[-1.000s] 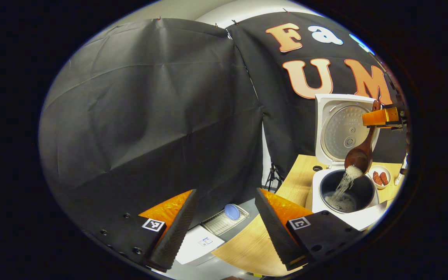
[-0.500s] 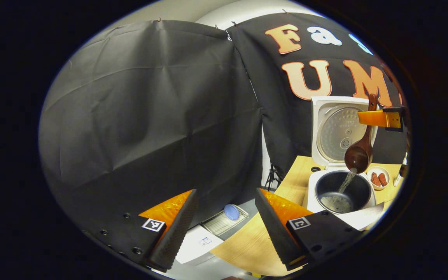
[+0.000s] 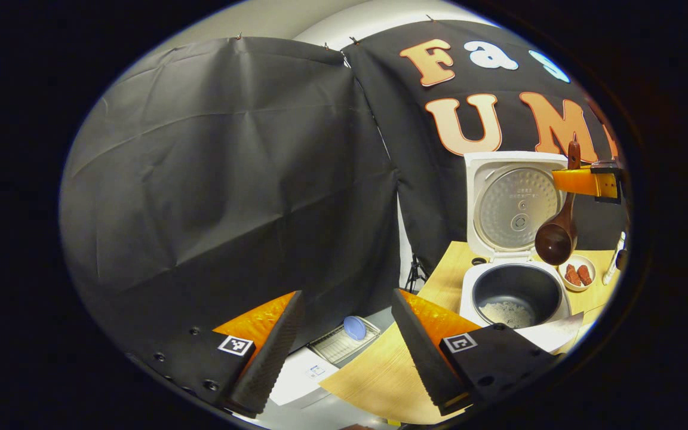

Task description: Close the left gripper, press the button to open the rice cooker; take a wooden spoon from the chopstick holder with the right hand, scoop a spoonful of rice and pour it into the rice cooker, then put the wooden spoon back into the chopstick holder.

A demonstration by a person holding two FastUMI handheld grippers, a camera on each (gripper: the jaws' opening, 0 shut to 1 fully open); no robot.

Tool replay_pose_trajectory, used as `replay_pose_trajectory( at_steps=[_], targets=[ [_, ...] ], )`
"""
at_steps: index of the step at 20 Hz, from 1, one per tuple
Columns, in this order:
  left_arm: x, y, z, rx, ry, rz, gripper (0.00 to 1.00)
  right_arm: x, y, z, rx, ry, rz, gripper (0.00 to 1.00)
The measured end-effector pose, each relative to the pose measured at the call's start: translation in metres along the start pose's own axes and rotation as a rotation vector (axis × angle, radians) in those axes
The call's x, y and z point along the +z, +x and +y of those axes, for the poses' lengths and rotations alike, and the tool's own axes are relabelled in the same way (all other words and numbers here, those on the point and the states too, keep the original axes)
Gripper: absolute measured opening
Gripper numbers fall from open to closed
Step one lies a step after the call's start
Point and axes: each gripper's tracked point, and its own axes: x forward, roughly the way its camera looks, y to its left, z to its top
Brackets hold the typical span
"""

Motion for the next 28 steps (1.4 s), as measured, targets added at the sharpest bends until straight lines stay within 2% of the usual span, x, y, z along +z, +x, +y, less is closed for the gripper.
replay_pose_trajectory(
  at_steps=[7,8,9,15,20,23,27,28],
  targets=[
    [0.029,-0.016,-0.047,-0.07,-0.009,-0.055,0.99,0.0,-0.039,-0.054,-0.056,0.161,-0.003,0.14],
    [0.032,-0.018,-0.056,-0.082,-0.002,-0.063,0.95,-0.002,-0.045,-0.063,-0.069,0.178,-0.007,0.14],
    [0.037,-0.02,-0.065,-0.097,0.004,-0.07,0.99,-0.002,-0.052,-0.072,-0.084,0.191,-0.008,0.14],
    [0.059,-0.037,-0.117,-0.185,0.013,-0.115,0.99,-0.01,-0.108,-0.129,-0.174,0.292,-0.017,0.14],
    [0.077,-0.05,-0.158,-0.257,0.036,-0.162,0.99,-0.041,-0.172,-0.195,-0.321,0.365,-0.006,0.14],
    [0.081,-0.057,-0.183,-0.294,0.058,-0.164,0.99,-0.078,-0.214,-0.233,-0.434,0.406,0.034,0.14],
    [0.093,-0.065,-0.209,-0.334,0.071,-0.181,0.99,-0.133,-0.269,-0.265,-0.565,0.482,0.106,0.14],
    [0.094,-0.067,-0.216,-0.344,0.075,-0.183,0.96,-0.149,-0.283,-0.273,-0.598,0.501,0.133,0.14]
  ],
)
